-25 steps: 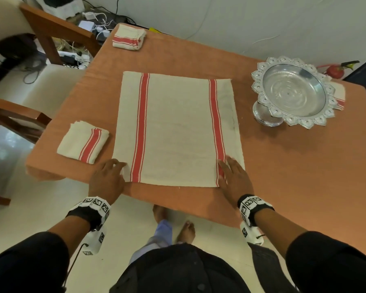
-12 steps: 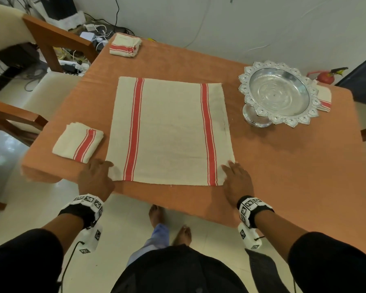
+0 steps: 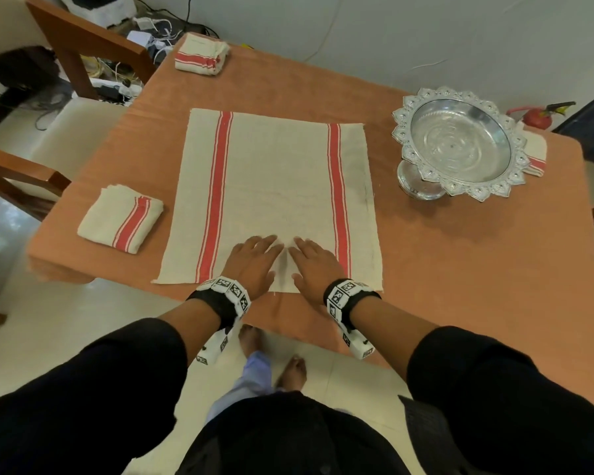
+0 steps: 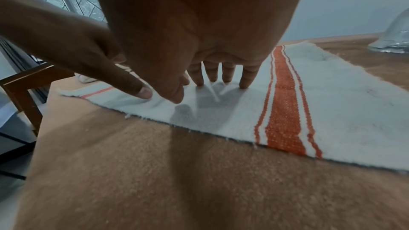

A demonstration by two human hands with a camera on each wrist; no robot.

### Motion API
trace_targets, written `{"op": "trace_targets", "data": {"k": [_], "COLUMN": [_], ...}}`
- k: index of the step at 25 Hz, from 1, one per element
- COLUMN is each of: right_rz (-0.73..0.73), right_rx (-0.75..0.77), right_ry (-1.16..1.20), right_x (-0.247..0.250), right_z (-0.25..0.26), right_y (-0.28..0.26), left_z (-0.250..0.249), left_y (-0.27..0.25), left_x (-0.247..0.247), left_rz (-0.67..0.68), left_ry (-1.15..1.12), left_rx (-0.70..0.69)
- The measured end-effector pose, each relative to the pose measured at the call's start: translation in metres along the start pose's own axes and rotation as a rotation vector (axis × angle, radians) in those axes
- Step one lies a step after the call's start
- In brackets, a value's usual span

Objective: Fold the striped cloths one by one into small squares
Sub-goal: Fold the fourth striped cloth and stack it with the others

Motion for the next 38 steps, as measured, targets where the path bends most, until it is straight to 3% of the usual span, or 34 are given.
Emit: {"op": "trace_targets", "data": {"k": [4,11,14,20,31,38], "right_rz": [-0.021,-0.215,-0.204,-0.214,-0.119,-0.074], "right_rx": [0.049,0.094,0.08,0.063,0.07,-0.053], "right_ry": [0.032,0.001,-0.034,-0.079,-0.28,-0.276], "right_x": [-0.006,-0.024,-0.024,-0.006,0.0,0.016], "right_z": [-0.02,-0.083,-0.095,-0.089,-0.071,-0.081], "right_y": [-0.016,-0.092,-0.105,-0.089,-0.073,-0.066], "left_z": [0.013,0.052,0.057,0.068,0.107,0.134], "left_y": [-0.019,-0.081,-0.086,-0.085,-0.09,-0.093], "left_x": [-0.01,-0.026,-0.025,0.0,0.004,0.017], "left_rz": [-0.001,-0.103,-0.092,-0.137,-0.017,0.011], "left_ry": [-0.006,0.008,0.014,-0.009,0.1,0.188], "left_rx": [-0.043,-0.113,-0.106,0.01,0.185,0.314]}}
Point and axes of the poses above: each hand's wrist, its own y-axis towards the middle knuckle, its own x-axis out of the back of the hand, z = x × y, the point moved 6 cm from there along y, towards the middle knuckle
